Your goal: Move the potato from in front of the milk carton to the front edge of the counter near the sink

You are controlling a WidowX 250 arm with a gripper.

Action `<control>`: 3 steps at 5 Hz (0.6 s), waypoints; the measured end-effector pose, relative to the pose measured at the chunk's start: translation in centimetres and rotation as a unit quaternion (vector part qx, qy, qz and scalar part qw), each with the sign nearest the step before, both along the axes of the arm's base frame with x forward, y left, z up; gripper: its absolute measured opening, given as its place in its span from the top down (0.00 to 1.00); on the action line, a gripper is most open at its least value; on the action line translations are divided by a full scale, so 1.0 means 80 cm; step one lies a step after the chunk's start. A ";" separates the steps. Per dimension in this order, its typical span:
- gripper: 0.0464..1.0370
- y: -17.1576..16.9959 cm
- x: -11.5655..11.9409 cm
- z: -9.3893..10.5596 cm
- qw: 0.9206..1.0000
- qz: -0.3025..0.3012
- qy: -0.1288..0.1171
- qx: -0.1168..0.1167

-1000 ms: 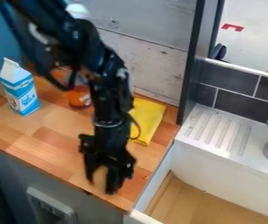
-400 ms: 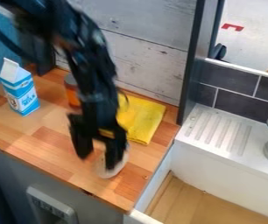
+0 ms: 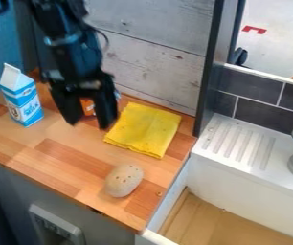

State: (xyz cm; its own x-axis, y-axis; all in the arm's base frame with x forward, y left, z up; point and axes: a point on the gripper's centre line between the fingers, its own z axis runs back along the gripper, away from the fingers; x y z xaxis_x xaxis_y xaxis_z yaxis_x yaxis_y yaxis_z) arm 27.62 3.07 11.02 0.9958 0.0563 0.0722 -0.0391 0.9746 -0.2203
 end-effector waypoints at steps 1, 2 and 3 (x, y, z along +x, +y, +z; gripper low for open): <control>0.04 0.045 0.033 0.027 0.997 0.004 -0.043 0.064; 0.04 0.078 0.082 0.016 0.995 0.007 -0.022 0.093; 0.04 0.095 0.110 0.005 0.994 -0.002 -0.005 0.111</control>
